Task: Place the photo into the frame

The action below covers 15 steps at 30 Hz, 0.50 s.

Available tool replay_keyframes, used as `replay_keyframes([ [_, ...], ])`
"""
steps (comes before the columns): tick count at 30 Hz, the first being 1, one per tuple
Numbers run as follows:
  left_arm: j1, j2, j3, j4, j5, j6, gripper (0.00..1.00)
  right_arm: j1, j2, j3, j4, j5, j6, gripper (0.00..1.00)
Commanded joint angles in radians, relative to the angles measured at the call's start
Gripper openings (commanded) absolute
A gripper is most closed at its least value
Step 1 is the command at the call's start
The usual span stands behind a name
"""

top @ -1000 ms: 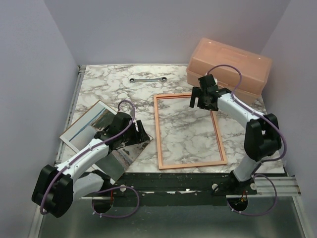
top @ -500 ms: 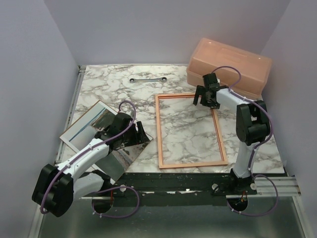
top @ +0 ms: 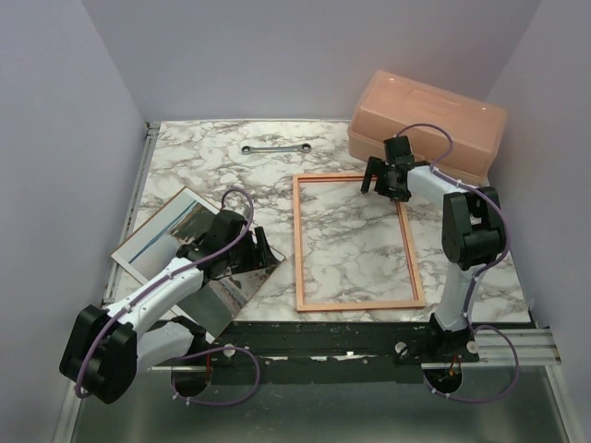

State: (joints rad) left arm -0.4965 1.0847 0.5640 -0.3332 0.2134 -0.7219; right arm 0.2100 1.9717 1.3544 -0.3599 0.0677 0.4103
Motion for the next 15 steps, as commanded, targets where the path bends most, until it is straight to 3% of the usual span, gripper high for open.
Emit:
replay_keyframes([
  [1, 0.009, -0.039, 0.013, -0.033, -0.022, 0.018, 0.66, 0.006, 0.015, -0.026, -0.005, -0.060, 0.013, 1.00],
  [11, 0.033, -0.120, 0.006, -0.095, -0.072, 0.025, 0.67, 0.014, -0.174, 0.010, -0.071, -0.189, 0.021, 1.00],
  [15, 0.058, -0.145, -0.005, -0.136, -0.093, 0.027, 0.66, 0.078, -0.213, -0.007, -0.072, -0.247, 0.048, 1.00],
])
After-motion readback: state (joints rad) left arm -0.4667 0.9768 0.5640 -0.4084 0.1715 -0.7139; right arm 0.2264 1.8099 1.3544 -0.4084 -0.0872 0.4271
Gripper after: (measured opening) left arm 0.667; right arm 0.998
